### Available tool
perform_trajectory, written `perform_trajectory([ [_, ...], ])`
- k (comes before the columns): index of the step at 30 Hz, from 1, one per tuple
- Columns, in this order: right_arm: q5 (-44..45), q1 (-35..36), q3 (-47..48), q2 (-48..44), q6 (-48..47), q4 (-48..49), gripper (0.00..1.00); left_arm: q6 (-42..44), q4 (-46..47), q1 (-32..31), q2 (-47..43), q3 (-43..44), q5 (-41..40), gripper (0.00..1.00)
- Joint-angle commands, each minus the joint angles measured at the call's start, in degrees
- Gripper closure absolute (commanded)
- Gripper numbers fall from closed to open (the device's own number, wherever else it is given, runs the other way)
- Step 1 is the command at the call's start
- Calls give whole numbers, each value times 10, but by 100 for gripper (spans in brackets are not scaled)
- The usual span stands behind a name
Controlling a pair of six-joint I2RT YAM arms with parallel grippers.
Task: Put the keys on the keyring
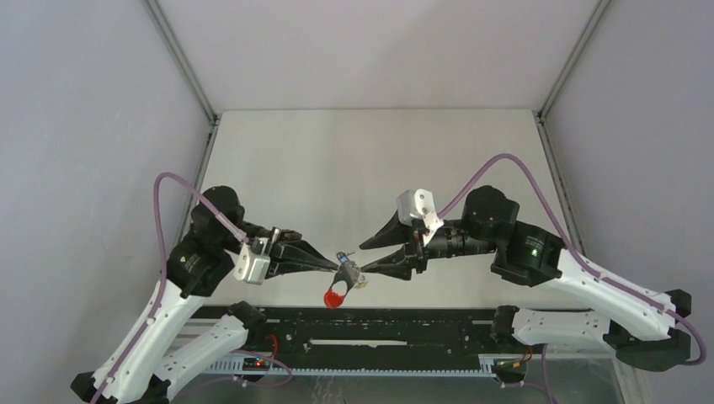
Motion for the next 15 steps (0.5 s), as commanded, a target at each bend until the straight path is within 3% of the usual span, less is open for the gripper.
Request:
perform_trajectory([
  [1,-2,30,-2,-1,-34,83,51,-24,72,-6,2,35,26,100],
  [9,58,69,-24,-5,-80,108,54,-71,111,-6,8,35,4,100],
  [15,97,89,-24,13,-94,118,54,-171,219,-5,14,23,-39,100],
])
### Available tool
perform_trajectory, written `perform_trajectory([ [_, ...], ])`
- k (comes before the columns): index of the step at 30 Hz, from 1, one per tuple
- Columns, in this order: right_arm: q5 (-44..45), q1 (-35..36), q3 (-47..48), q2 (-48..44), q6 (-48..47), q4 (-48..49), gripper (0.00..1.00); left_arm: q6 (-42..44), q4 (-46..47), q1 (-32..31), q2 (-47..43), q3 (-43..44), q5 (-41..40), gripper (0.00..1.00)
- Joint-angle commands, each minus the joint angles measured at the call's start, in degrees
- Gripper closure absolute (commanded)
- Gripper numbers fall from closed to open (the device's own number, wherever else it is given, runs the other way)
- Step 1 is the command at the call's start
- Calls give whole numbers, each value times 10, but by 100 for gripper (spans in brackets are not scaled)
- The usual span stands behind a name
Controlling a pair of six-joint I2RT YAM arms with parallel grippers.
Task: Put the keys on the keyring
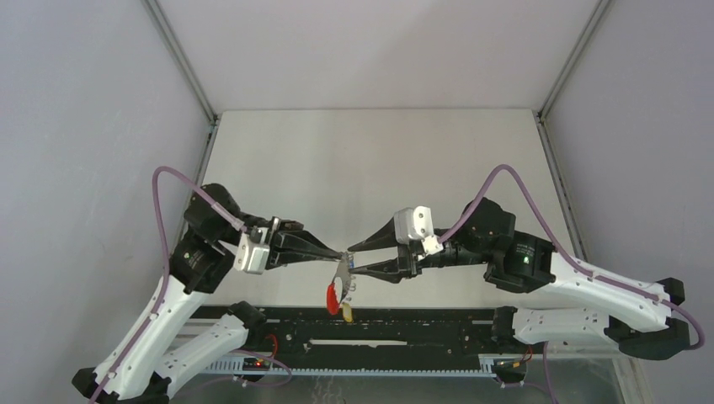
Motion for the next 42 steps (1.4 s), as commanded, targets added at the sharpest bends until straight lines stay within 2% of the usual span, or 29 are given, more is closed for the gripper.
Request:
perform_trajectory([
  [1,48,21,-1,11,-29,38,54,-104,121,-3,4,19,-40,100],
  [11,124,33,-1,13,-32,47,59,-166,163,-2,-6,2,-62,100],
  [13,134,33,-1,9,-32,44,58,-168,165,-2,-12,-6,-63,100],
  [17,183,25,-1,-6,-14,20,49,-184,164,3,-19,-18,-97,100],
  [19,187,-14,-1,-15,18,-9,40,-194,162,13,-20,-28,-123,100],
  [20,187,-39,-1,-17,36,-26,25,-200,162,20,-21,-35,-139,100],
  [21,188,-60,-1,-20,51,-47,3,-206,163,27,-21,-45,-156,100],
  [22,189,-81,-1,-21,61,-65,1,-218,171,36,-20,-54,-164,100],
  [24,201,-105,-3,-25,70,-94,0,-257,205,65,-18,-77,-173,100],
  [26,192,-134,-31,-32,98,-81,0,-275,224,93,-16,-93,-175,100],
  [28,125,-178,-89,-36,151,-36,0,-271,223,118,-10,-100,-174,100],
  [29,105,-199,-133,-32,187,17,0,-271,223,130,-7,-103,-174,100],
  [31,106,-221,-156,0,237,40,3,-275,223,155,0,-102,-171,100],
  [34,132,-215,-168,54,237,45,11,-244,204,185,-3,-104,-158,100],
  [37,138,-197,-211,98,208,124,15,-187,152,206,-4,-101,-146,100],
  [42,58,-206,-260,210,179,275,17,-164,124,235,-14,-113,-155,100],
])
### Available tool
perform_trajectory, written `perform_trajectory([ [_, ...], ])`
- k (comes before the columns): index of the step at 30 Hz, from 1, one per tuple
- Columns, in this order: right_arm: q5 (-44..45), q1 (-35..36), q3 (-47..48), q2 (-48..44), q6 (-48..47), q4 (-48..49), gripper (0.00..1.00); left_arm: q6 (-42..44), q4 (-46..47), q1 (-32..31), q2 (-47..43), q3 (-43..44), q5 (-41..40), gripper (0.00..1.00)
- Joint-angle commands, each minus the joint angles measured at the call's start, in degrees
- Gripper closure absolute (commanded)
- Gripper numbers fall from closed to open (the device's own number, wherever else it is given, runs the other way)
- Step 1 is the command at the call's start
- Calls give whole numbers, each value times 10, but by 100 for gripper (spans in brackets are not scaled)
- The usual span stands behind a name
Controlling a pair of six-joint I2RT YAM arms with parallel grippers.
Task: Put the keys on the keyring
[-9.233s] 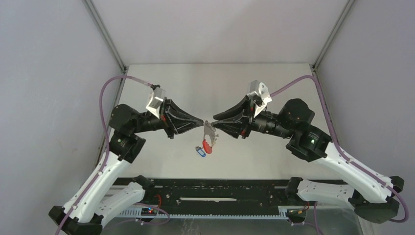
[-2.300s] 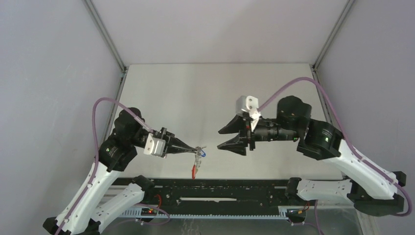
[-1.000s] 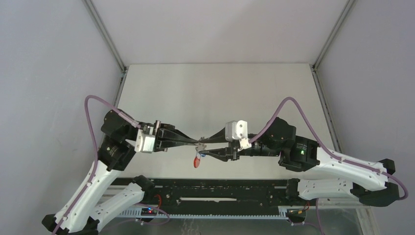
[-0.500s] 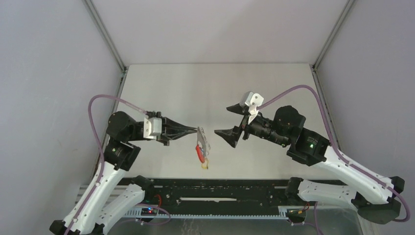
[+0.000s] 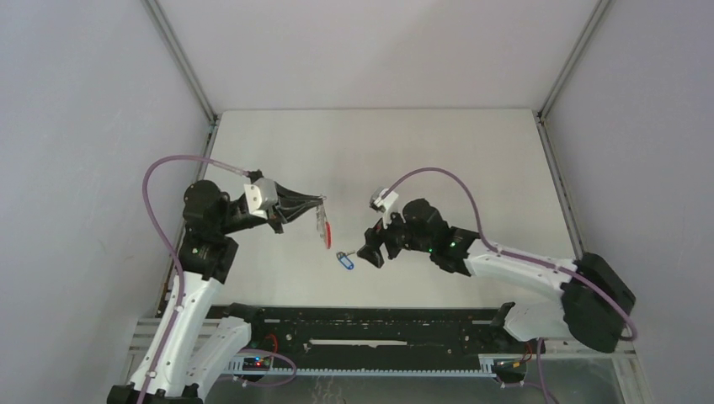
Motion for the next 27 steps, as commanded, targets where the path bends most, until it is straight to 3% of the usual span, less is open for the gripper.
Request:
perform_trajectory([
  [1,-68,-1,-10,87,-24,179,18,39,-23,27,-19,-14,4,100],
  [11,-86,8,66,297,-53,249,34,58,-96,65,-62,-17,32,100],
  [17,-94,8,90,345,-50,283,35,75,-148,68,-81,-10,48,100],
  [27,-90,10,108,391,-63,253,41,59,-160,70,-99,5,60,100],
])
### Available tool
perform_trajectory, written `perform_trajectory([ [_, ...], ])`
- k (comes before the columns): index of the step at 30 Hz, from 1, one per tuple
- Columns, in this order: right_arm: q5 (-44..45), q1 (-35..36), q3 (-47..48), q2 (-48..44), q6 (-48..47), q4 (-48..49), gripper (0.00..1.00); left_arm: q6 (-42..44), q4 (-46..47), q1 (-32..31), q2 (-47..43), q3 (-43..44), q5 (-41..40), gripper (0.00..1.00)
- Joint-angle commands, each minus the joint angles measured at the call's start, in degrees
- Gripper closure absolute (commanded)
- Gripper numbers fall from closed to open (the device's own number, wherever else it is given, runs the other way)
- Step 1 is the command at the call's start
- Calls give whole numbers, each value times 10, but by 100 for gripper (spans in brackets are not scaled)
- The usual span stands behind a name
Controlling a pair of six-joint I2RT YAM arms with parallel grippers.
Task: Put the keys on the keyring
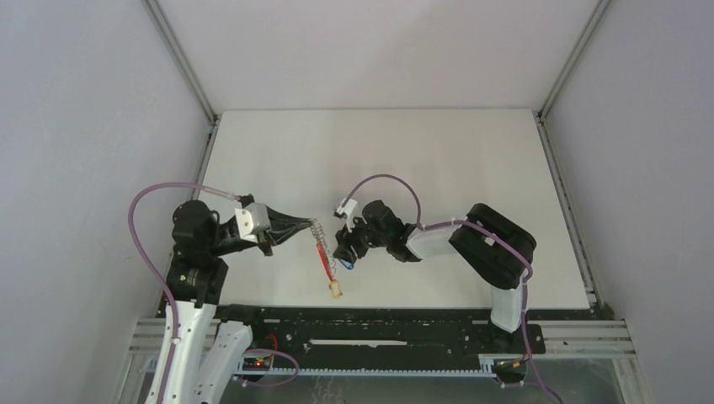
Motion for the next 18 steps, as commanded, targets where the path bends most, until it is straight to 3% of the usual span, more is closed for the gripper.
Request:
perform_trajectory([
  [1,3,4,15,12,-18,3,42,-9,2,7,-5,25,22,100],
  [11,3,17,13,22,-18,-13,53,-37,1,7,-24,38,31,100],
  [15,2,17,3,7,-18,-13,52,-38,2,7,-28,40,30,100],
  [18,4,17,-5,-8,-18,-16,47,-40,3,7,-29,40,31,100],
])
